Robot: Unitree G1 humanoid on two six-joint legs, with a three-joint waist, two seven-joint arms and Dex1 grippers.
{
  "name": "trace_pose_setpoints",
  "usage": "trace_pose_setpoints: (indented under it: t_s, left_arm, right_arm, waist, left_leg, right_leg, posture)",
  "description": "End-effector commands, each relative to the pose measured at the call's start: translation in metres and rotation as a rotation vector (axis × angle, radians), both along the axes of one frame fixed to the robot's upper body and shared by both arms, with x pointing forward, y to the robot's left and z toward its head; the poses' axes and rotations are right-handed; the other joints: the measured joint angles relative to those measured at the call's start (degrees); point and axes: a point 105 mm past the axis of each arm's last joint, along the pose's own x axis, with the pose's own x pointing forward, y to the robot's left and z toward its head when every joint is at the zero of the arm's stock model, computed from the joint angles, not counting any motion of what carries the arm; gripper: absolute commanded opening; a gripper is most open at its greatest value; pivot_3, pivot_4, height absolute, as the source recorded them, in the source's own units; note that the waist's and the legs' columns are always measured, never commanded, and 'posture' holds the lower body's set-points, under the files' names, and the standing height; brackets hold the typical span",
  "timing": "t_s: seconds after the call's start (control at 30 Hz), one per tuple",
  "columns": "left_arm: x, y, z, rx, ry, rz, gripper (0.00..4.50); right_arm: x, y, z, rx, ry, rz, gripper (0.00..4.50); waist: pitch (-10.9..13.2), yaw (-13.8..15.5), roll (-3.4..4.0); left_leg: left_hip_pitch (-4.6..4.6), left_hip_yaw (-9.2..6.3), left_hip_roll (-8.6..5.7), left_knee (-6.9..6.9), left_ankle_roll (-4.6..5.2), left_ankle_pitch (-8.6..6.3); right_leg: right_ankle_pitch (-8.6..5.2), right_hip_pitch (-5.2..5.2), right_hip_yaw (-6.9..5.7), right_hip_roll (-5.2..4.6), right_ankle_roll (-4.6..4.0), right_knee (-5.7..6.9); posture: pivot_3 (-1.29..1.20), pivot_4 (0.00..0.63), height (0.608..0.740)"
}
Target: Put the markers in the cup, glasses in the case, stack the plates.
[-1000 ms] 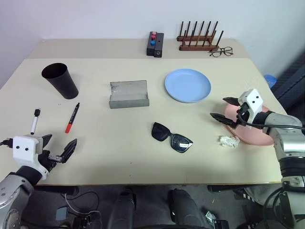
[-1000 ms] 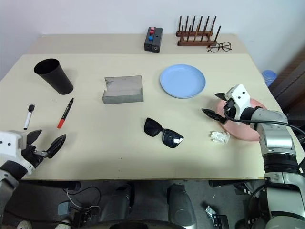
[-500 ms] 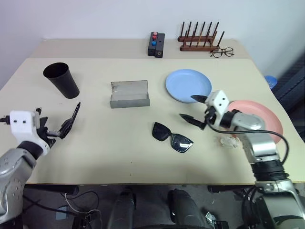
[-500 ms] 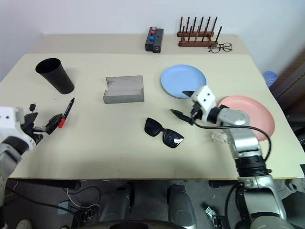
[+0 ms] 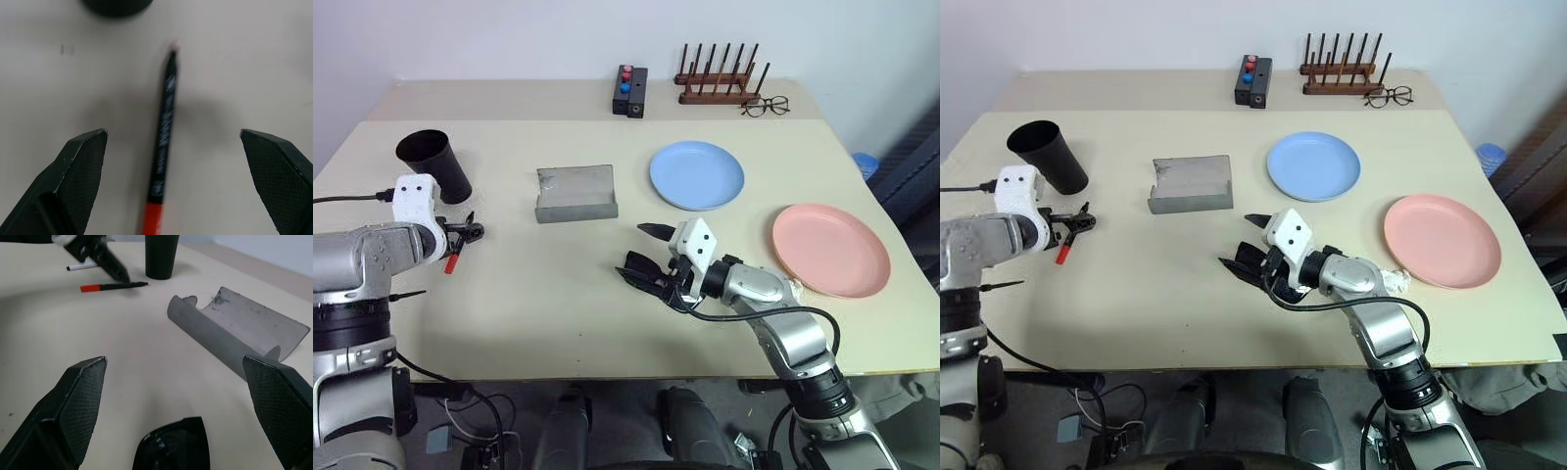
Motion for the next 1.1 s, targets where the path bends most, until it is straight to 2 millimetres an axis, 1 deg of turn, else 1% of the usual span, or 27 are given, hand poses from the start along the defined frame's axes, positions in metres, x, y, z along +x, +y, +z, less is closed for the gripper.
trace_pose_setpoints:
  t_s: [0.03, 0.27, 0.3, 0.37, 0.53, 0.6, 0.63, 0.67, 0.77, 0.8, 0.83, 0.9, 0.93, 0.97, 1.03, 1.1]
  left_arm:
    - [0.002, 0.005, 0.002, -0.040, 0.022, 0.020, 4.46]
    - [0.006, -0.005, -0.009, -0.114, 0.091, -0.001, 4.46]
    - [0.006, -0.005, -0.011, -0.135, 0.101, 0.017, 4.23]
    - [0.005, -0.005, -0.012, -0.156, 0.109, 0.037, 3.59]
    - [0.000, -0.002, -0.016, -0.090, 0.130, 0.030, 1.20]
    - [0.000, -0.001, -0.016, -0.071, 0.130, 0.026, 0.15]
    - [0.001, -0.001, -0.015, -0.060, 0.119, 0.020, 0.03]
    - [0.002, -0.001, -0.014, -0.048, 0.103, 0.018, 0.03]
    - [0.014, -0.010, 0.006, -0.086, -0.059, 0.013, 0.03]
    - [0.019, -0.016, 0.019, -0.067, -0.155, -0.034, 0.03]
    - [0.023, -0.021, 0.035, 0.005, -0.259, -0.079, 0.03]
    - [0.024, -0.033, 0.057, 0.117, -0.403, -0.181, 0.03]
    - [0.024, -0.037, 0.072, 0.163, -0.495, -0.223, 0.03]
    - [0.023, -0.039, 0.086, 0.145, -0.582, -0.238, 0.03]
    - [0.022, -0.032, 0.111, 0.132, -0.731, -0.207, 0.03]
    - [0.022, -0.022, 0.133, 0.180, -0.848, -0.135, 0.03]
  right_arm:
    - [-0.008, 0.005, 0.012, 0.014, -0.061, 0.024, 4.50]
    - [-0.009, 0.007, 0.012, 0.010, -0.062, 0.037, 4.50]
    - [-0.008, 0.007, 0.013, 0.012, -0.064, 0.037, 4.50]
    - [-0.007, 0.007, 0.015, 0.019, -0.066, 0.036, 4.50]
    - [-0.007, 0.009, 0.014, 0.024, -0.065, 0.037, 4.50]
    - [-0.007, 0.010, 0.015, 0.027, -0.066, 0.038, 4.50]
    - [-0.007, 0.010, 0.015, 0.029, -0.066, 0.038, 4.50]
    - [-0.007, 0.011, 0.016, 0.031, -0.066, 0.038, 4.50]
    - [-0.006, 0.011, 0.016, 0.033, -0.068, 0.036, 4.50]
    - [-0.005, 0.010, 0.016, 0.033, -0.070, 0.032, 4.50]
    - [-0.004, 0.010, 0.017, 0.033, -0.073, 0.029, 4.50]
    - [-0.003, 0.010, 0.018, 0.034, -0.079, 0.025, 4.50]
    - [-0.002, 0.011, 0.020, 0.039, -0.087, 0.023, 4.50]
    - [-0.001, 0.012, 0.023, 0.051, -0.097, 0.022, 4.50]
    - [0.000, 0.014, 0.030, 0.075, -0.116, 0.021, 4.50]
    - [0.003, 0.015, 0.035, 0.099, -0.133, 0.014, 4.50]
  waist:
    - [0.00, 0.01, -0.01]
    - [-0.02, 0.17, -0.01]
    - [-0.02, 0.20, -0.01]
    - [-0.02, 0.26, -0.01]
    - [-0.02, 0.28, -0.02]
    - [-0.02, 0.30, -0.02]
    - [-0.03, 0.32, -0.02]
    - [-0.03, 0.28, -0.01]
    - [-0.03, 0.50, -0.01]
    - [-0.03, 0.59, -0.02]
    - [-0.03, 0.58, -0.03]
    - [-0.01, 0.53, -0.11]
    - [-0.01, 0.51, -0.11]
    - [-0.01, 0.50, -0.11]
    - [-0.01, 0.47, -0.12]
    - [-0.01, 0.22, -0.12]
  left_leg:
    - [0.00, 0.00, 0.00, 0.00, 0.00, 0.00]
    - [0.03, 0.00, 0.00, 0.01, -0.01, 0.01]
    - [0.05, 0.00, -0.01, 0.01, -0.01, 0.01]
    - [0.06, 0.00, -0.01, 0.01, -0.01, 0.01]
    - [0.06, 0.00, -0.01, 0.01, -0.01, 0.01]
    - [0.06, 0.00, -0.01, 0.01, -0.01, 0.01]
    - [0.06, 0.00, -0.01, 0.01, -0.02, 0.01]
    - [0.06, 0.00, -0.01, 0.01, -0.02, 0.01]
    - [0.07, 0.00, -0.01, 0.01, -0.01, 0.01]
    - [0.08, 0.00, -0.01, 0.02, -0.02, 0.01]
    - [0.07, 0.00, -0.01, 0.03, -0.03, 0.01]
    - [0.02, 0.00, 0.00, 0.02, -0.04, 0.02]
    - [0.01, 0.00, 0.00, 0.02, -0.05, 0.03]
    - [0.00, 0.00, 0.00, 0.01, -0.05, 0.02]
    - [0.00, 0.00, 0.00, 0.00, -0.05, 0.02]
    - [0.01, 0.00, 0.00, 0.00, -0.05, 0.02]
  right_leg:
    - [0.00, 0.00, 0.00, 0.00, 0.00, 0.00]
    - [0.00, 0.04, 0.00, -0.01, 0.00, 0.02]
    - [0.00, 0.06, 0.00, -0.01, 0.00, 0.02]
    - [0.00, 0.07, 0.00, -0.01, 0.01, 0.02]
    - [0.00, 0.08, 0.00, -0.02, 0.03, 0.02]
    - [0.00, 0.09, 0.00, -0.02, 0.03, 0.02]
    - [0.00, 0.09, 0.00, -0.02, 0.03, 0.03]
    - [0.00, 0.09, 0.00, -0.02, 0.03, 0.02]
    - [0.00, 0.10, 0.00, -0.03, 0.03, 0.03]
    - [0.00, 0.10, 0.00, -0.03, 0.03, 0.03]
    - [0.00, 0.10, -0.01, -0.03, 0.03, 0.03]
    - [0.01, 0.08, 0.00, -0.03, 0.02, 0.01]
    - [0.01, 0.06, 0.00, -0.03, 0.02, 0.01]
    - [0.01, 0.05, 0.00, -0.03, 0.02, 0.00]
    - [0.01, 0.03, 0.00, -0.03, 0.01, 0.00]
    - [0.01, 0.03, 0.00, -0.03, 0.01, 0.00]
  posture:
    - [0.00, 0.150, 0.740]
    - [0.00, 0.150, 0.740]
    - [0.00, 0.150, 0.740]
    - [0.00, 0.150, 0.740]
    - [0.00, 0.150, 0.740]
    - [0.00, 0.150, 0.740]
    - [0.00, 0.150, 0.740]
    - [0.00, 0.150, 0.740]
    - [0.00, 0.150, 0.740]
    - [0.00, 0.150, 0.740]
    - [0.00, 0.150, 0.740]
    - [0.00, 0.150, 0.740]
    - [0.00, 0.150, 0.740]
    - [0.00, 0.150, 0.740]
    - [0.00, 0.150, 0.740]
    - [0.00, 0.150, 0.740]
